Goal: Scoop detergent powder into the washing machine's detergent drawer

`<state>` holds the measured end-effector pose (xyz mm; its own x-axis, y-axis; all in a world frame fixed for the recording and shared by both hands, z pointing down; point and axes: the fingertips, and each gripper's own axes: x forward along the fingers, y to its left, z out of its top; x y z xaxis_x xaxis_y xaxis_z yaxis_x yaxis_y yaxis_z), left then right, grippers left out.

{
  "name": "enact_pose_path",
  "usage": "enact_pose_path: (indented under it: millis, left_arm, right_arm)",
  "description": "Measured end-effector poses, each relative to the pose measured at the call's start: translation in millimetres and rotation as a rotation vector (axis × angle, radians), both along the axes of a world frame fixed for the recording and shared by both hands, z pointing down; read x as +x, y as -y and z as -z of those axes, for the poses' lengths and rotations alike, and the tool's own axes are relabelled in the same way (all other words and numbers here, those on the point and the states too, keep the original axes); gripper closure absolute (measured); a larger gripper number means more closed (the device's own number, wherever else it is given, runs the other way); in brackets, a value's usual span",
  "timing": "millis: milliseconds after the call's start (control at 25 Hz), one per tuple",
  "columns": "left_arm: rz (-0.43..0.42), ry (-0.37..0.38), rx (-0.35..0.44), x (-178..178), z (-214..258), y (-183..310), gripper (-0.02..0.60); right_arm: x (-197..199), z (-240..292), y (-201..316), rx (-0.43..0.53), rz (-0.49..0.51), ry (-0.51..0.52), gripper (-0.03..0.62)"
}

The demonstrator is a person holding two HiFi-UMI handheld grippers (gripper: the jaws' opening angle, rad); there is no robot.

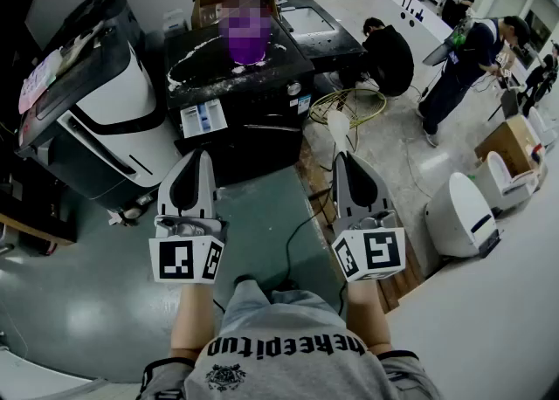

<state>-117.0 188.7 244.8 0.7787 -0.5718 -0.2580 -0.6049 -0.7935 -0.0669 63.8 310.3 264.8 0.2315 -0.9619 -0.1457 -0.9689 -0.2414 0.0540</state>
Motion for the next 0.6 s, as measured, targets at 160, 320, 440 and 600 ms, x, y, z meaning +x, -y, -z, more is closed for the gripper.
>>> enact_pose_path:
  millis: [160,320,440,600]
  left_arm:
    - [0.000,-0.001,0.001,1.0,3.3,-0.4,0.578]
    - [0.001,0.002,0.004,3.3,2.5,-1.1,0.577]
    - [0.006,0.005,0.006,5.0,1.5,-1.2,0.578]
    - [0.010,0.009,0.006,7.4,1.4,-0.3,0.578]
  right_arm:
    - [0.1,2.4,0.0,0.000,0.001,-0.002,0.587]
    - [2.6,0.7,0.1,0.003,0.003,0.001,0.588]
    - [2.5,-0.9,2.5,-0.002,0.018,-0.008,0.588]
    - [2.9,-0.1,7.4,-0.016,0.033,-0.051,0.588]
